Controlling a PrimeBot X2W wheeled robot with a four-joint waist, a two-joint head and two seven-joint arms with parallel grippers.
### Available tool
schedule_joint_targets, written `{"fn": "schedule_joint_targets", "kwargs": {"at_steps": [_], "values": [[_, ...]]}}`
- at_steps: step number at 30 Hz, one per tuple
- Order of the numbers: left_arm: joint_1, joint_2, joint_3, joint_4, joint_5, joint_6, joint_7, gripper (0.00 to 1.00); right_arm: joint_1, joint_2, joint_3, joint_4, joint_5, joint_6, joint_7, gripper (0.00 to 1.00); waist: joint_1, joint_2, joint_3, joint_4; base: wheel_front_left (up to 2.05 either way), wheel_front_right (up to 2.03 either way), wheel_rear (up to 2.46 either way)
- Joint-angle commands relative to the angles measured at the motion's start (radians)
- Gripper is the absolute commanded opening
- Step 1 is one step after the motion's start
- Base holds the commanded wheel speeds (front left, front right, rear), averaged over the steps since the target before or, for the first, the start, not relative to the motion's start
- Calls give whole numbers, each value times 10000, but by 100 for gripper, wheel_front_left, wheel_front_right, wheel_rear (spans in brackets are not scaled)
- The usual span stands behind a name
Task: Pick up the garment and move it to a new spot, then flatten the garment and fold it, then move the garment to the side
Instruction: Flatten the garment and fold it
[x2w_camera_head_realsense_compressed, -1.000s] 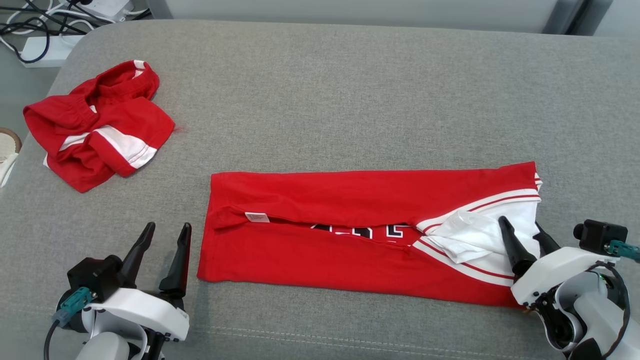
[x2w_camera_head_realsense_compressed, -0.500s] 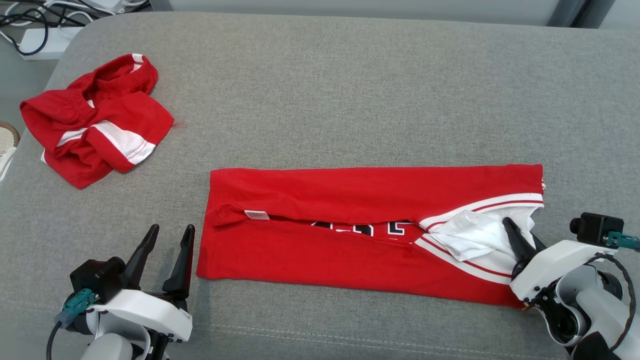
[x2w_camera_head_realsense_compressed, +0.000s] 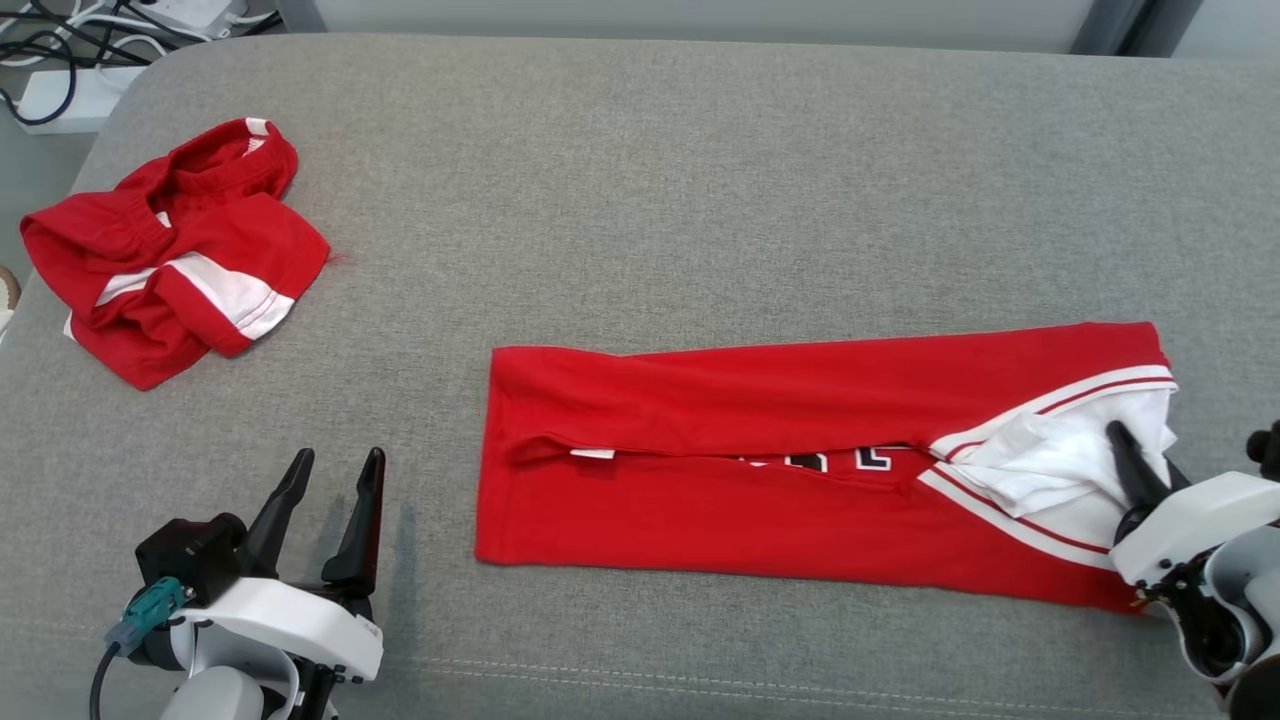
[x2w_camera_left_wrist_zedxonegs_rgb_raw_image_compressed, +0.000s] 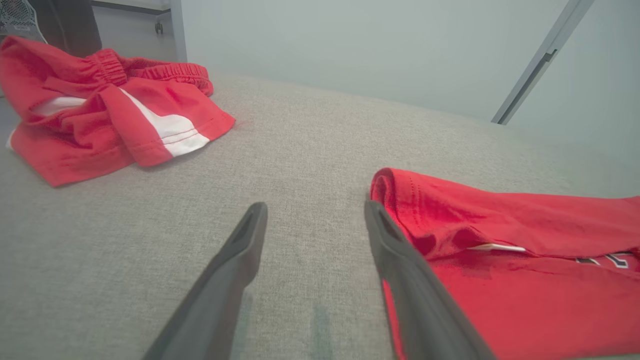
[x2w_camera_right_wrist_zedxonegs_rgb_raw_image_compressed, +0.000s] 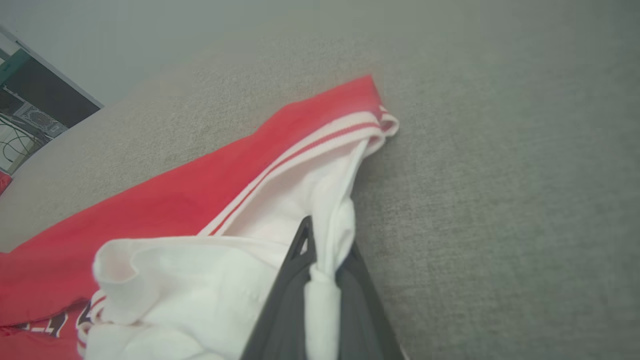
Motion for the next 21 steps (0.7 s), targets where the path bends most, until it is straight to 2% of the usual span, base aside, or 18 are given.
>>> {"fn": "schedule_joint_targets", "kwargs": {"at_steps": [1, 5, 8, 14, 15, 18, 21], "values": [[-312, 258, 292, -232, -100, -69, -103, 100, 101, -396, -40, -74, 93, -48, -209, 0, 0, 0, -27, -60, 0, 0, 0], [-296, 243, 197, -216, -147, -70, -103, 100, 105, -832, -216, -178, 46, -48, -283, 0, 0, 0, -74, -199, 0, 0, 0], [-268, 225, 143, -194, -185, -70, -103, 100, 173, -1044, -103, -814, 19, -48, -293, 0, 0, 0, -120, -308, 0, 0, 0], [-236, 158, 2, -165, -219, -70, -103, 100, 685, -1688, 562, -4154, 932, -48, 506, 0, 0, 0, -190, -471, 0, 0, 0], [-236, 158, 2, -165, -219, -70, -103, 100, 685, -1688, 562, -4154, 932, -48, 506, 0, 0, 0, -190, -471, 0, 0, 0], [-280, 81, -161, -146, -248, -70, -103, 100, 747, -2067, 1071, -5922, 1261, -48, 1250, 0, 0, 0, -202, -429, 0, 0, 0], [-386, -27, -373, -132, -267, -70, -103, 100, 616, -2031, 1477, -6659, 1330, -48, 1836, 0, 0, 0, -202, -219, 0, 0, 0]]}}
